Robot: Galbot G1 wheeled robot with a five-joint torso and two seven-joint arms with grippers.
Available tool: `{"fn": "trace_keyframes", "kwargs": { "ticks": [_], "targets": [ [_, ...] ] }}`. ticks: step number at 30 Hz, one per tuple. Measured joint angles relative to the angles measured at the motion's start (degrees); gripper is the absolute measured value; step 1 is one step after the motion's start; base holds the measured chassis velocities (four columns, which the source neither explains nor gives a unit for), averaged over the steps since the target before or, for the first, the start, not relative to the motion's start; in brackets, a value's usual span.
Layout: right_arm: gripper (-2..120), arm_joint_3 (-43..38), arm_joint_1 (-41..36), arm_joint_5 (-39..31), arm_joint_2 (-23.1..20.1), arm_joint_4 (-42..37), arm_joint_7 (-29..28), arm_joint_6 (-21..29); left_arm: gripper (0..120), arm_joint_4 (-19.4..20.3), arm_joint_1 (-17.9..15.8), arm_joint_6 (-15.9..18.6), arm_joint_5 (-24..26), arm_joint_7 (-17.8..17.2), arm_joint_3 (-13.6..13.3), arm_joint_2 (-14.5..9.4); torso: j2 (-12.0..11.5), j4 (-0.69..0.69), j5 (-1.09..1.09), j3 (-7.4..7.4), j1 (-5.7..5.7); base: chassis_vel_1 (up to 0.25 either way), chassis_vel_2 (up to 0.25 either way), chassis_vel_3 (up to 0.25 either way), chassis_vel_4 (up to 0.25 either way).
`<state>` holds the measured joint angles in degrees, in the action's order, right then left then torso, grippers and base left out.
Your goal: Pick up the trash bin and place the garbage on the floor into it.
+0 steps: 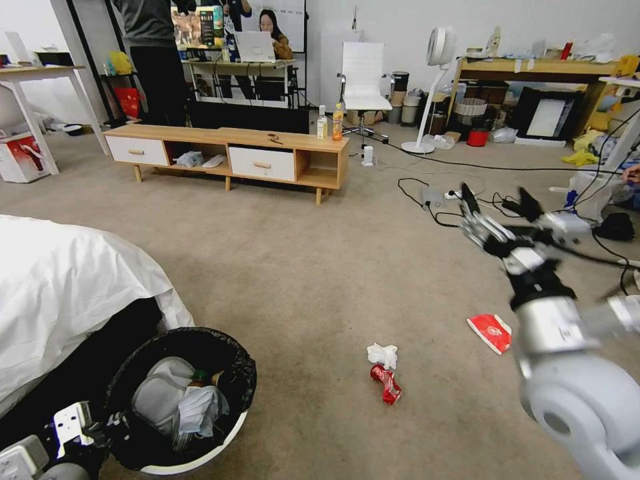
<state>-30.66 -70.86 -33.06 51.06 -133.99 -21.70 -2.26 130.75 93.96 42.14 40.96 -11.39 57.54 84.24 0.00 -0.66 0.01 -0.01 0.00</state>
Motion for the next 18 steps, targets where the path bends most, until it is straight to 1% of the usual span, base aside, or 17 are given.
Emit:
{"fn": "trace_keyframes", "kwargs": {
  "ticks": [1,3,6,8,9,11,12,13,14,15,16,18],
  "targets": [
    [100,0.0,0.0,0.0,0.0,0.0,0.0,0.0,1,0.0,0.0,0.0,0.0,0.0,0.0,0.0,0.0,0.0,0.0,0.0,0.0,0.0,0.0,0.0,0.0],
    [100,-2.3,-7.5,6.5,2.2,0.2,1.2,-3.9,1,0.6,0.2,0.0,-0.3,0.0,-0.4,0.8,0.0,0.02,0.0,0.0,0.0,0.0,0.0,0.0,0.0],
    [100,-2.5,-9.3,8.3,3.1,0.4,1.2,-5.0,1,0.8,0.3,0.0,-0.4,0.1,-0.5,1.1,0.0,0.03,-0.01,0.0,0.0,0.0,0.0,0.0,0.0],
    [100,-2.9,-12.1,13.2,5.0,1.2,1.2,-6.6,1,1.3,0.3,0.0,-0.4,0.1,-0.6,1.4,0.0,0.03,0.0,0.0,0.0,0.0,0.0,0.0,0.0],
    [100,-2.9,-12.1,13.2,5.0,1.2,1.2,-6.6,1,1.3,0.3,0.0,-0.4,0.1,-0.6,1.4,0.0,0.03,0.0,0.0,0.0,0.0,0.0,0.0,0.0],
    [100,-3.4,-15.0,18.9,7.6,2.0,1.1,-8.2,1,1.7,0.4,0.0,-0.4,0.1,-0.8,1.9,0.0,0.03,-0.01,0.0,0.0,0.0,0.0,0.0,0.0],
    [100,-3.4,-15.0,18.9,7.6,2.0,1.1,-8.2,1,1.7,0.4,0.0,-0.4,0.1,-0.8,1.9,0.0,0.03,-0.01,0.0,0.0,0.0,0.0,0.0,0.0],
    [100,-3.4,-16.5,20.6,9.0,2.2,1.0,-8.6,1,1.8,0.4,0.0,-0.4,0.1,-1.0,2.1,0.0,0.02,-0.01,0.0,0.0,0.0,0.0,0.0,0.0],
    [100,-3.4,-16.5,20.6,9.0,2.2,1.0,-8.6,1,1.8,0.4,0.0,-0.4,0.1,-1.0,2.1,0.0,0.02,-0.01,0.0,0.0,0.0,0.0,0.0,0.0],
    [100,-3.3,-17.8,22.5,10.6,2.6,0.6,-9.2,1,2.0,0.4,0.0,-0.4,0.2,-1.3,2.3,0.0,0.01,-0.02,0.0,0.0,0.0,0.0,0.0,0.0],
    [100,-3.3,-17.8,22.5,10.6,2.6,0.6,-9.2,1,2.0,0.4,0.0,-0.4,0.2,-1.3,2.3,0.0,0.01,-0.02,0.0,0.0,0.0,0.0,0.0,0.0],
    [100,-3.0,-19.4,25.1,13.6,3.1,-0.1,-9.6,1,2.4,0.5,0.0,-0.4,0.2,-1.4,2.5,0.0,0.02,0.0,0.0,0.0,0.0,0.0,0.0,0.0]
  ]
}}
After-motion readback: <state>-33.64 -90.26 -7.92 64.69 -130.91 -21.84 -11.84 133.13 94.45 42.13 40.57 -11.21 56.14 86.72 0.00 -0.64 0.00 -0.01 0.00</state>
